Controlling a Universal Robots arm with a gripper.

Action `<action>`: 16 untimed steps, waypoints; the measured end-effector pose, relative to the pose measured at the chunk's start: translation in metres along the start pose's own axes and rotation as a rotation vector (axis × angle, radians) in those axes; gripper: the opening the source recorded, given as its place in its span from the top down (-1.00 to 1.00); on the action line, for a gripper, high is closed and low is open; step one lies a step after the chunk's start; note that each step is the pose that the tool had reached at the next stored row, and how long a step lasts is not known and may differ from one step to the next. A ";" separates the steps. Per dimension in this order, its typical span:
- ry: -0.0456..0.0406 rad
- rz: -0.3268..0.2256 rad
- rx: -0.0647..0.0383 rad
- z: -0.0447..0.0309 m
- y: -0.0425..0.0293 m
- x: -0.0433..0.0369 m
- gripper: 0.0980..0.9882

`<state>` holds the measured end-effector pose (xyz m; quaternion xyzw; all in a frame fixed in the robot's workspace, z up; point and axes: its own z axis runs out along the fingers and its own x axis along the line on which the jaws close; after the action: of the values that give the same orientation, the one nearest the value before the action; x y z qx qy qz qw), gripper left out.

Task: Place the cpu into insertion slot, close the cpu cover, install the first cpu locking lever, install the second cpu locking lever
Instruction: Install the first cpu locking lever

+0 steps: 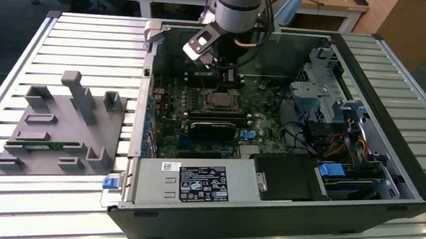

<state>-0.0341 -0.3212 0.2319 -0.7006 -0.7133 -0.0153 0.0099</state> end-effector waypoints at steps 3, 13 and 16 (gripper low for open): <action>-0.0001 0.000 0.000 -0.0107 0.0001 0.0004 0.98; 0.0001 -0.031 0.001 -0.0323 0.0002 0.0011 0.98; 0.0005 -0.086 0.003 -0.0320 0.0002 0.0011 0.98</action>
<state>-0.0341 -0.3212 0.2639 -0.6692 -0.7429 -0.0147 0.0106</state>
